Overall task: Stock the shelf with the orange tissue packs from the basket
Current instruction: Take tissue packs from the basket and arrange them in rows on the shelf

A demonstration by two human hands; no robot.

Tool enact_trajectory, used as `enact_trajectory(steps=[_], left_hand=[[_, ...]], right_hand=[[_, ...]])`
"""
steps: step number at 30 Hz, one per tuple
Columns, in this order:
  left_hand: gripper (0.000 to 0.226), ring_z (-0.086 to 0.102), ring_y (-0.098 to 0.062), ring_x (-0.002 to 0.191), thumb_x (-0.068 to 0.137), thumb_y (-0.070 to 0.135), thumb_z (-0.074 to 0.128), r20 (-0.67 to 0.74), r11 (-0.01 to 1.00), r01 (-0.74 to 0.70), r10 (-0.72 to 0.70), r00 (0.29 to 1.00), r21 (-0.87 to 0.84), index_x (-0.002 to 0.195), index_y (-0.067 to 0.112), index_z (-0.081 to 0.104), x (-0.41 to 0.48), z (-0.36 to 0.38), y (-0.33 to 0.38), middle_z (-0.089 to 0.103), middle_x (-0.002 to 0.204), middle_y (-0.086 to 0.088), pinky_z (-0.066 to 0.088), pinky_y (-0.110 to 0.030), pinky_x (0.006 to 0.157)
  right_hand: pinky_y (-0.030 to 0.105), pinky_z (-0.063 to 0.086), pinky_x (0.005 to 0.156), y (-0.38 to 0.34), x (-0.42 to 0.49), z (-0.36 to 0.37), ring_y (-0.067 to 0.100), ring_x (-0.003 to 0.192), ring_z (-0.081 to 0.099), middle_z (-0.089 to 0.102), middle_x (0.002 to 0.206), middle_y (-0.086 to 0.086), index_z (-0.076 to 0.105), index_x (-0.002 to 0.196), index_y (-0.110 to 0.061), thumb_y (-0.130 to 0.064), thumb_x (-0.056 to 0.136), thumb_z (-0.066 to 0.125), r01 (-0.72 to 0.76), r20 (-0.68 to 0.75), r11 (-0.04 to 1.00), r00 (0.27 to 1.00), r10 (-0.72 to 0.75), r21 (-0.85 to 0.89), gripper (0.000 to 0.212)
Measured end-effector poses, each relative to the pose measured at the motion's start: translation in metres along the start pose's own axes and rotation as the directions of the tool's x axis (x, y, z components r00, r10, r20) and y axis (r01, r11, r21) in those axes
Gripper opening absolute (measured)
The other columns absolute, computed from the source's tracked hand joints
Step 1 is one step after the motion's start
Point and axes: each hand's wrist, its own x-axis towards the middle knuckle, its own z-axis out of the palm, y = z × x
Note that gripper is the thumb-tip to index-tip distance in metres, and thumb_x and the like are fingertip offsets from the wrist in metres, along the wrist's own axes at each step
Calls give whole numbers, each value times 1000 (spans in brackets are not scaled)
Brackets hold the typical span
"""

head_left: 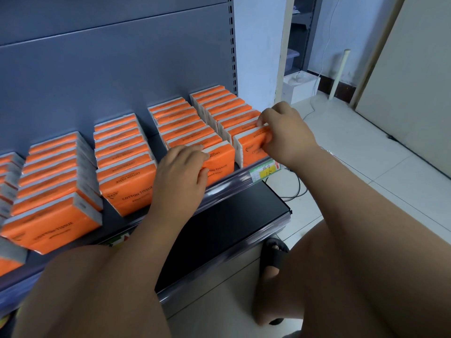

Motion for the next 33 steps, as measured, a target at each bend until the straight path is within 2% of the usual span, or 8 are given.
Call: enact_trajectory(steps=[4,9,17,20,25,30,33], left_hand=[[31,52,-21,130,94,17,71,-3,1000,1,-1,1000,1,125,13,70,0,1,0,65,135,-1,42,-41,112],[34,51,-22,129,94,16,71,-7,1000,20,-20,1000,-20,128,13,70,0,1,-2,64,136,-2,42,-41,112],[36,53,-23,127,93,15,73,-6,998,34,-35,999,-61,130,12,70,0,-2,-2,66,133,-3,45,-43,111],[37,52,-22,128,94,14,72,4,997,40,-39,999,-71,131,12,70,0,-3,-2,66,133,-2,43,-41,111],[34,53,-20,126,92,10,74,4,994,53,-53,999,-96,126,13,73,0,-6,-6,68,130,0,32,-25,109],[31,54,-21,125,93,12,73,11,993,61,-60,998,-104,124,14,72,0,-9,-9,68,128,1,40,-35,111],[30,52,-20,125,93,12,72,7,995,53,-52,999,-86,122,13,71,-1,-9,-8,67,128,1,39,-33,110]], right_hand=[[47,56,80,-2,0,2,35,108,54,50,120,11,63,119,-18,-8,82,67,-8,-6,1000,1000,8,-16,39],[45,57,77,-7,-1,3,36,92,58,47,122,13,64,123,-14,-3,83,63,-30,22,999,999,30,-17,41],[45,57,73,-13,-4,3,34,81,56,47,118,12,60,120,-10,1,82,60,-86,60,995,994,89,-52,40],[46,58,73,-13,-3,3,36,81,57,47,117,13,62,117,-8,2,82,58,-91,53,994,994,94,-57,37],[46,58,75,-13,-2,1,38,84,58,48,120,14,63,118,-9,1,84,59,-105,57,993,992,108,-55,36],[46,58,77,-12,-1,0,39,86,59,48,119,13,63,119,-10,1,83,59,-116,62,992,991,119,-56,38],[46,58,77,-12,-1,0,39,87,59,48,119,14,63,120,-10,2,84,58,-115,70,992,990,119,-59,38]])
